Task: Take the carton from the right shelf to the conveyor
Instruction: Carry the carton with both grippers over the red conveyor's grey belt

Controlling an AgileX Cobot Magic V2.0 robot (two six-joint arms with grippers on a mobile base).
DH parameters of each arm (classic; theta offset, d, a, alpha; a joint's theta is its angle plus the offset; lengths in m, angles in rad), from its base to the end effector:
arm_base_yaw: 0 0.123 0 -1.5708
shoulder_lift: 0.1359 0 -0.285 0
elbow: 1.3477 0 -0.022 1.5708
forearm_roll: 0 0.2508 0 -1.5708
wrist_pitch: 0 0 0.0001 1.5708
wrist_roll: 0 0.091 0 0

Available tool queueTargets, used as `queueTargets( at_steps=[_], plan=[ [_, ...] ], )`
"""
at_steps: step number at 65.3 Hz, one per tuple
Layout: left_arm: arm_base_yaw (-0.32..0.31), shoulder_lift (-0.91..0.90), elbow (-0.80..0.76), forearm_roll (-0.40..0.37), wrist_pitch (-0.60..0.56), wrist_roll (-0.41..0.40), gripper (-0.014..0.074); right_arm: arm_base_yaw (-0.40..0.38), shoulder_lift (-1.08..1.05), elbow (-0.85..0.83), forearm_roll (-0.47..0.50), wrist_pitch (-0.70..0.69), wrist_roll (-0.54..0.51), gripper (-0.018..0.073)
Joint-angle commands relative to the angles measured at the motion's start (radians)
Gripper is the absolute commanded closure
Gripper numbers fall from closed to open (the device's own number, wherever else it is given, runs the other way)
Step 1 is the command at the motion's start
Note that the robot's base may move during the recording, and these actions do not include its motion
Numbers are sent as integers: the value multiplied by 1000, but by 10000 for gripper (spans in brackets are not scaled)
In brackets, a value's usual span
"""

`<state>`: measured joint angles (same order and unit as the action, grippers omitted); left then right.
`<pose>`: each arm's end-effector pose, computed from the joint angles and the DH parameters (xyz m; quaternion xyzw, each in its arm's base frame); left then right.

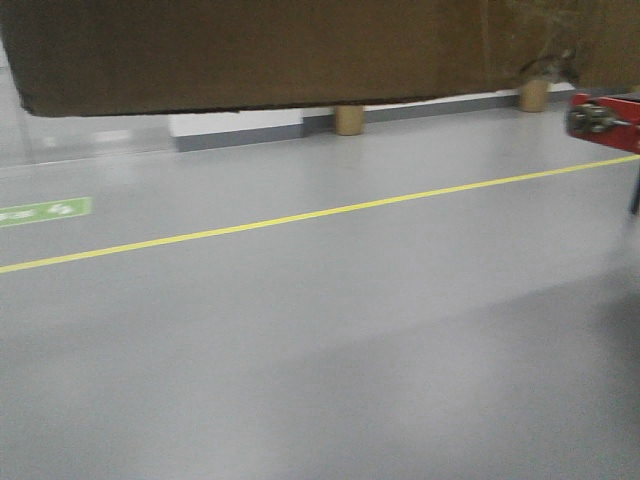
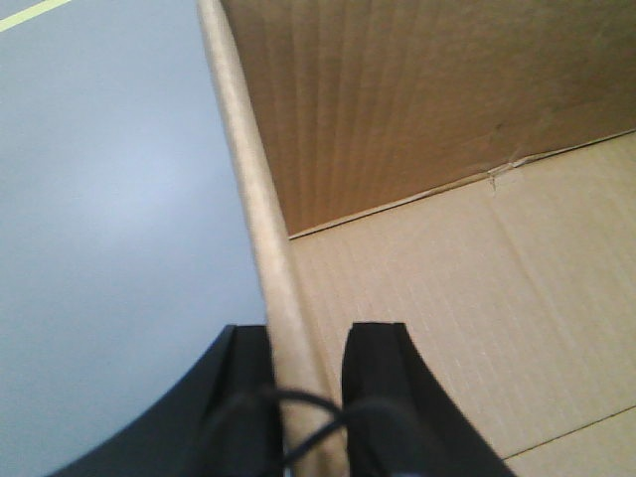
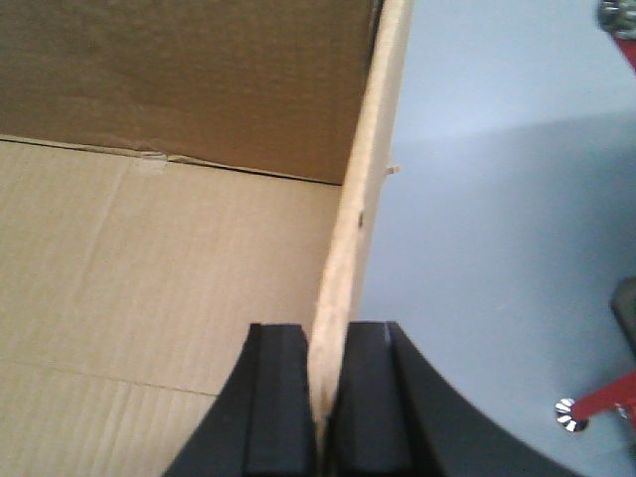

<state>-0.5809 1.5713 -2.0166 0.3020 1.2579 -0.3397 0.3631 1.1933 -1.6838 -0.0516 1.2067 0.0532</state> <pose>0.2730 -0.1484 0.4946 0.0921 0.8970 -0.0462 0.4298 0.1917 0.0681 0.5016 -0.1348 0.8806 0.0686 0.4490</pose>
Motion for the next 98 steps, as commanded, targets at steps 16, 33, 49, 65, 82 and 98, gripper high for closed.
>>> queueTargets(
  at_steps=[16, 33, 49, 65, 82, 98],
  plan=[
    [-21, -19, -4, -62, -37, 7, 613, -2, -7, -2, 29, -85, -9, 627],
    [-21, -19, -4, -60, -37, 7, 613, -2, -7, -2, 29, -88, -9, 627],
    [-21, -19, -4, -23, -37, 7, 613, -2, -7, -2, 31, -87, -9, 627],
    [-21, -19, -4, 34, -37, 7, 613, -2, -7, -2, 31, -90, -9, 627],
    [-21, -19, -4, 141, -37, 7, 613, -2, -7, -2, 31, -92, -9, 627],
    [-21, -19, -4, 207, -37, 7, 613, -2, -7, -2, 31, -94, -9, 627]
  ],
)
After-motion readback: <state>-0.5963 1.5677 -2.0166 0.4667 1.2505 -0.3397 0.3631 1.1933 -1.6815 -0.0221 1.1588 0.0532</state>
